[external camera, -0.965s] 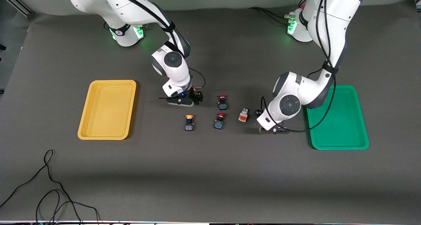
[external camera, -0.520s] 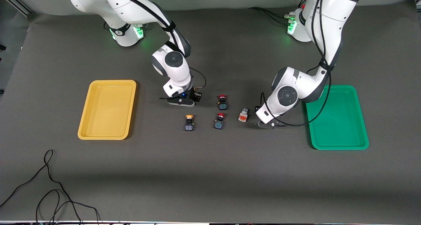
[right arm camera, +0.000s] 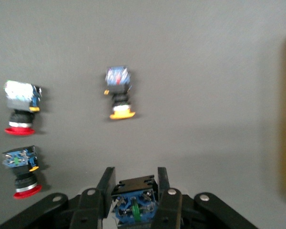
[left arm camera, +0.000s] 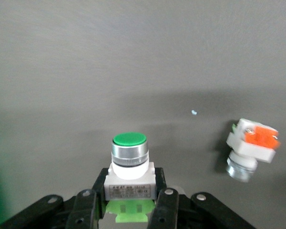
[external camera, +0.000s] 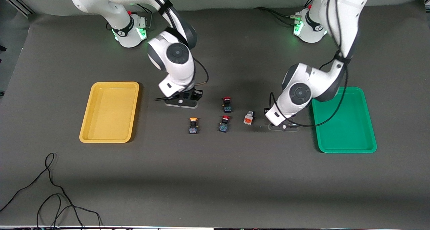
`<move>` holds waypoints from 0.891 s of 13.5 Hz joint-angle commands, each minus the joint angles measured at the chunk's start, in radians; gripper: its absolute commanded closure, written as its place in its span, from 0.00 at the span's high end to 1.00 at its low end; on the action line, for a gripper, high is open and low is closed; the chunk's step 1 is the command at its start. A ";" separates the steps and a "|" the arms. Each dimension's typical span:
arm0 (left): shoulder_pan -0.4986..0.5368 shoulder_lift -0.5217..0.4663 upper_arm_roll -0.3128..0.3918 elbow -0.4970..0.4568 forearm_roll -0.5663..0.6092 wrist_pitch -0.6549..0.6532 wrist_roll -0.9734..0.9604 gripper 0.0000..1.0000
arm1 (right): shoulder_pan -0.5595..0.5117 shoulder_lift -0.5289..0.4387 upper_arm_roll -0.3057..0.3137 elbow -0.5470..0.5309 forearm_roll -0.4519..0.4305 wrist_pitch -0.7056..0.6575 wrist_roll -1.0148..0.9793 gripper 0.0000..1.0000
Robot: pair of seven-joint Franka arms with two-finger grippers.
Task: Place green and yellow buttons in trays
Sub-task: 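Carry the buttons with both grippers over the green and yellow trays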
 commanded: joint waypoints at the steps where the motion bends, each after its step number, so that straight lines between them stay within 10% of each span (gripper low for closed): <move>1: 0.078 -0.155 0.005 0.099 0.010 -0.306 0.046 0.00 | -0.003 -0.035 -0.088 0.070 0.019 -0.102 -0.186 0.37; 8: 0.420 -0.235 0.005 0.117 0.121 -0.399 0.407 0.00 | -0.003 -0.120 -0.619 -0.046 0.229 -0.109 -1.011 0.37; 12: 0.534 -0.217 0.007 -0.059 0.122 -0.145 0.535 0.00 | -0.022 -0.109 -0.759 -0.294 0.350 0.145 -1.177 0.37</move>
